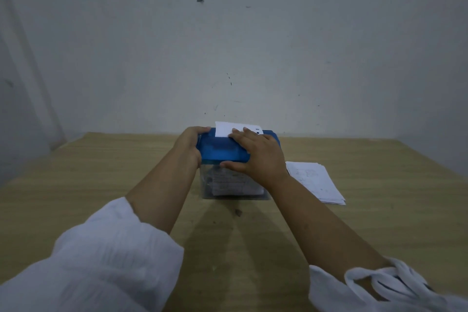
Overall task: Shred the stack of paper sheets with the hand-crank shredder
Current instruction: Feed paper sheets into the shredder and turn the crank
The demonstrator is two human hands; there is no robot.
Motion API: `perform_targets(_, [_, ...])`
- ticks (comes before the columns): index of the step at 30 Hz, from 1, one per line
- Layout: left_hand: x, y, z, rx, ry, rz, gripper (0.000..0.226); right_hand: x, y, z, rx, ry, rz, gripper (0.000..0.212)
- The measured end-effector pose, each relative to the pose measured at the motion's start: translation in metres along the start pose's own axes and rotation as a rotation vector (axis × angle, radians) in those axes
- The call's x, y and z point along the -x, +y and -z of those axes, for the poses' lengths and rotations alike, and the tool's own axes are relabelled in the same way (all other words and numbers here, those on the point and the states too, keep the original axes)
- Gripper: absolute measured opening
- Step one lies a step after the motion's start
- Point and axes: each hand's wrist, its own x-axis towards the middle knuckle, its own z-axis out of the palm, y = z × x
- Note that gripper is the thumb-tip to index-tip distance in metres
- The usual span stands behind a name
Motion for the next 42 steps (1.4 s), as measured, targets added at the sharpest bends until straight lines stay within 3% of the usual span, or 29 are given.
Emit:
perform_targets(11, [-0.024,-0.001,0.008,-0.032,-0.072,-0.051,0.014,-0.003,0.005,-0.004,-0.025,0.030,-0.013,0.071])
perform_targets(22, [-0.030,-0.001,0.005,0.059,-0.070,-0.131,0.041,-0.008,0.013,-0.005,-0.012,-0.013,-0.023,0.069])
perform_targets(26, [-0.037,0.001,-0.001,0.087,-0.056,-0.291,0.052,-0.010,0.012,-0.006,-0.008,-0.013,-0.026,0.069])
perform_targets(30, [-0.040,-0.001,-0.001,0.120,-0.097,-0.319,0.055,-0.011,0.012,-0.007,-0.001,-0.023,-0.036,0.070])
perform_targets(38, [-0.038,-0.007,-0.003,0.014,-0.105,-0.615,0.045,-0.013,0.012,-0.007,-0.002,-0.042,-0.044,0.073])
perform_targets(42, [-0.035,-0.009,0.003,-0.173,0.061,-0.724,0.069,-0.011,0.012,-0.004,-0.002,-0.097,-0.024,0.071])
